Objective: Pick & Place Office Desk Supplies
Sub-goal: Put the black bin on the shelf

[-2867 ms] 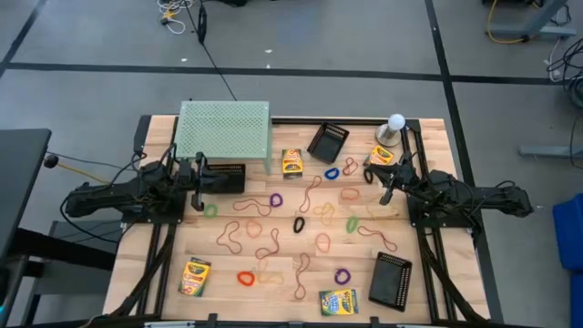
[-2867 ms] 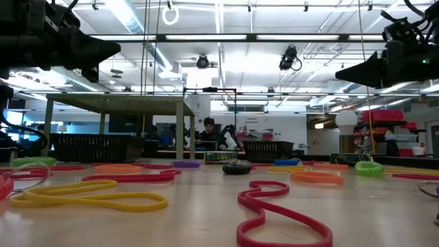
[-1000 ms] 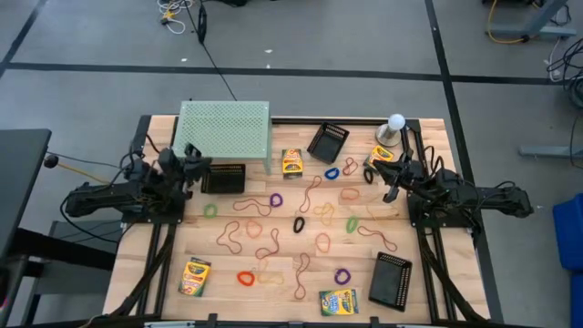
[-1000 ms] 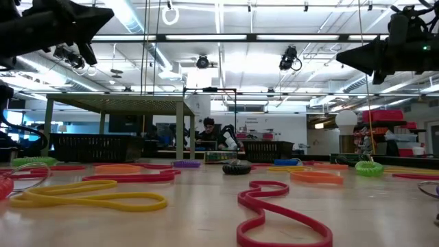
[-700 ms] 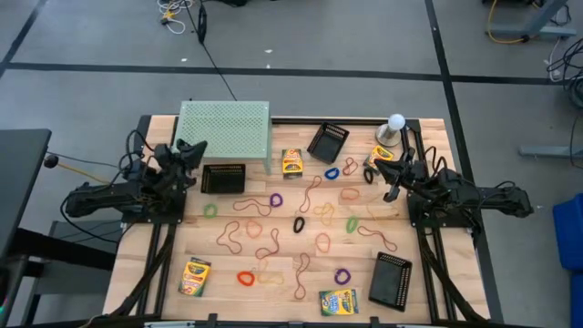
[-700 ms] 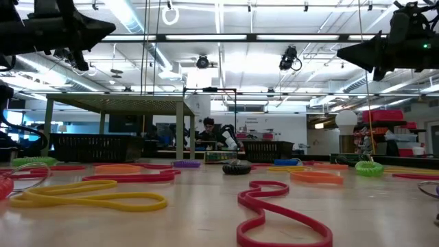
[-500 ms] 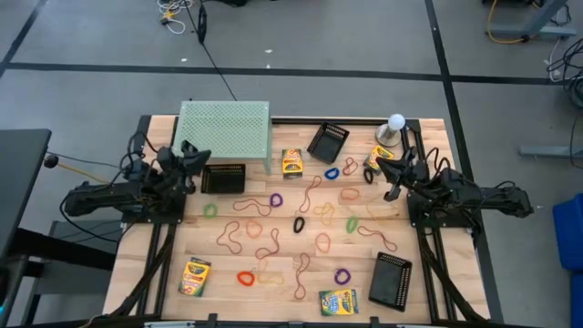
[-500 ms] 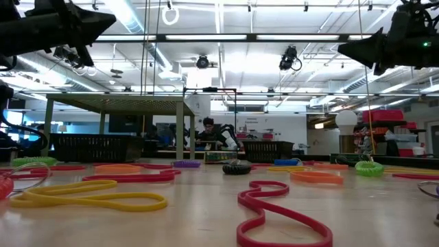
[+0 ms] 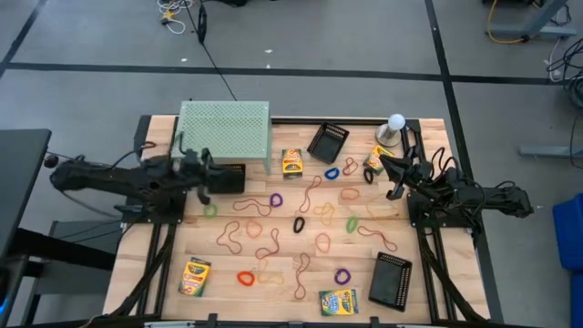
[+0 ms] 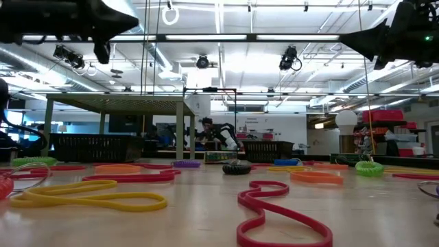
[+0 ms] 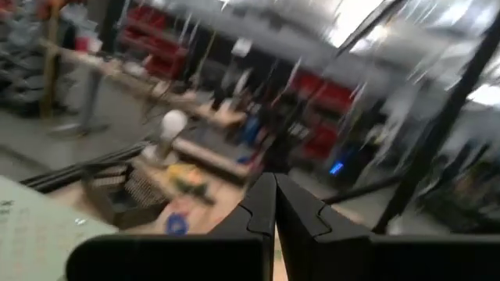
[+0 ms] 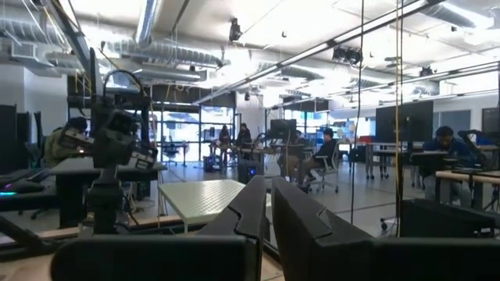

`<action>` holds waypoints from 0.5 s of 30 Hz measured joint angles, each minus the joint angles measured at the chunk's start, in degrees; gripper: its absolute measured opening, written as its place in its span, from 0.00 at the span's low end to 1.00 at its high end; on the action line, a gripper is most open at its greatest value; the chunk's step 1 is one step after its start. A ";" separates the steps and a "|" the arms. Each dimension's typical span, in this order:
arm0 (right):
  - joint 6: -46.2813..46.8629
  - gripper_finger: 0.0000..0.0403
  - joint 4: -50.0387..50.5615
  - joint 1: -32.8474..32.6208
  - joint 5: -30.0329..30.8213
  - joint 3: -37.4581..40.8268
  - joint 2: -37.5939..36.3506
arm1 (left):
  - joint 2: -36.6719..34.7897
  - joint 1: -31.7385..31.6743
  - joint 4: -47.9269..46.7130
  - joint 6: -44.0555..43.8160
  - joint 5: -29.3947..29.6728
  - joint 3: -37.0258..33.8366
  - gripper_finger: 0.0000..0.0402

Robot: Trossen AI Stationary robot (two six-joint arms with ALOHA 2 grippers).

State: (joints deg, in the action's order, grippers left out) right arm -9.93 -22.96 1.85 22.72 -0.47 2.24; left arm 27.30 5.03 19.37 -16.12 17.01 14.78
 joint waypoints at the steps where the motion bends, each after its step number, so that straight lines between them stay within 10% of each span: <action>1: 0.00 0.08 0.00 0.00 0.00 -0.02 0.00 | 2.92 1.49 0.78 1.65 1.55 1.30 0.02; 6: -0.63 0.08 -0.02 0.00 0.00 0.00 0.00 | 16.80 4.94 -2.61 0.94 3.20 10.61 0.02; 15: -1.53 0.08 -0.46 0.00 0.00 0.00 0.00 | 29.82 10.46 -41.20 -0.11 10.48 33.22 0.01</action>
State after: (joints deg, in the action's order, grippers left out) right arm -11.46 -23.42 1.85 22.72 -0.47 2.24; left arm 57.12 15.49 -21.84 -16.23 27.49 48.00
